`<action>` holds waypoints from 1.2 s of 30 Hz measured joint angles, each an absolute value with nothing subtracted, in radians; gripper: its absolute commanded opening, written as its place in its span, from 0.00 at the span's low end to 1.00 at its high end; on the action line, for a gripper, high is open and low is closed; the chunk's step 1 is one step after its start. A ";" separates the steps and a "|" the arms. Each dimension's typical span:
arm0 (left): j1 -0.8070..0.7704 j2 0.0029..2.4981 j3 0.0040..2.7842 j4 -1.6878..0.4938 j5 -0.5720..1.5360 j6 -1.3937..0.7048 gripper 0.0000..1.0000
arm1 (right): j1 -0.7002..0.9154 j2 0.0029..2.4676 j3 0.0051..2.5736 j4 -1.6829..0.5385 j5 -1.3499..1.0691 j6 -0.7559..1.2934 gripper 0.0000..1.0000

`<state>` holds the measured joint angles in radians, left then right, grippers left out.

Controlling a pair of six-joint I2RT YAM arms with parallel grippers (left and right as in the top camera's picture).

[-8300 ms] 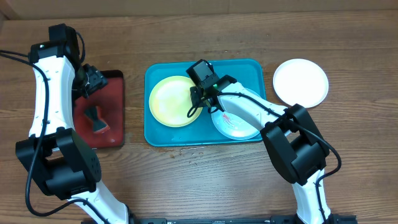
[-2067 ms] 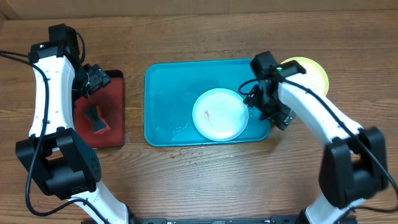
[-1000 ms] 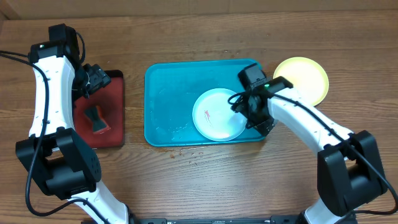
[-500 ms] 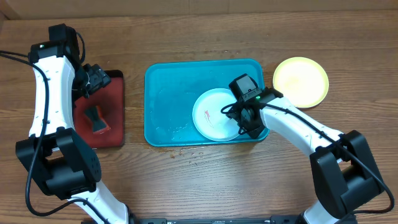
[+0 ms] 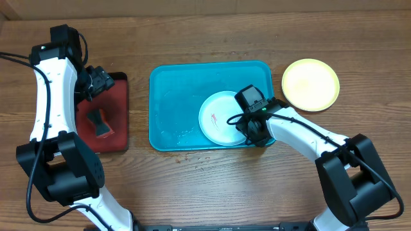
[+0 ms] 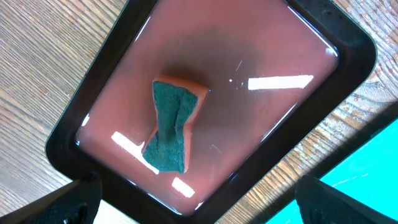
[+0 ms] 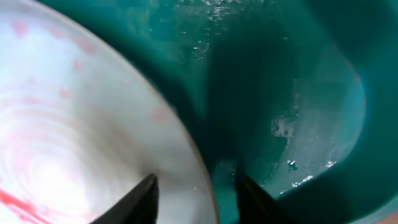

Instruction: Clean dirty plates on tray and stack at the side

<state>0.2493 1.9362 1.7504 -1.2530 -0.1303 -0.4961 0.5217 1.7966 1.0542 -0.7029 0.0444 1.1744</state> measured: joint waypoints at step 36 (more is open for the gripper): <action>0.249 1.936 1.750 -1.249 -0.096 -0.496 1.00 | 0.465 1.797 1.051 -0.452 0.052 0.765 0.36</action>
